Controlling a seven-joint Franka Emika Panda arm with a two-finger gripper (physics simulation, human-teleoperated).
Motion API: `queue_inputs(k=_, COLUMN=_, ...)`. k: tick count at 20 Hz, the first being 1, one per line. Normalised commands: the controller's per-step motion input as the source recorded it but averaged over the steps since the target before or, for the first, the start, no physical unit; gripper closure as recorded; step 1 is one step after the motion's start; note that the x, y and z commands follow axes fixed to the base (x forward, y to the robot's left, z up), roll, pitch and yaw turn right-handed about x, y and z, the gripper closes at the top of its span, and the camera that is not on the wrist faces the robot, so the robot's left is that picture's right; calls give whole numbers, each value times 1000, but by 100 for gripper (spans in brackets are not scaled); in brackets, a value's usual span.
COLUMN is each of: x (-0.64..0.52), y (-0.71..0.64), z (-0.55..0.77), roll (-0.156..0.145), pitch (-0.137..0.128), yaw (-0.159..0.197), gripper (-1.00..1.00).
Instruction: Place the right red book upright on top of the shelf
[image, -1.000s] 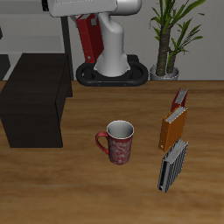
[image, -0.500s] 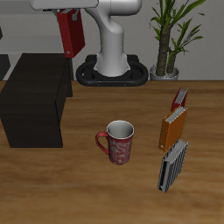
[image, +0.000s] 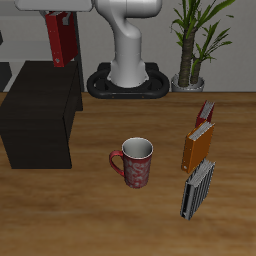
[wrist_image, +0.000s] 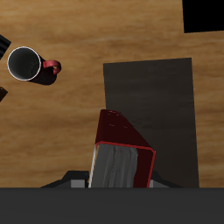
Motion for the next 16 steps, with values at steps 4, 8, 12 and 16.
queue_inputs(k=4, x=94, y=-363, z=-78, roll=-45, pitch=33, yaw=-2, gripper=100)
queue_inputs(k=8, x=77, y=-281, z=-85, roll=-47, pitch=10, yaw=-37, gripper=100)
queue_inputs(k=12, x=37, y=-186, z=-63, roll=-43, pitch=7, yaw=-33, gripper=100)
queue_inputs(k=16, x=85, y=-143, z=-188, roll=-35, pitch=20, yaw=-18, gripper=100)
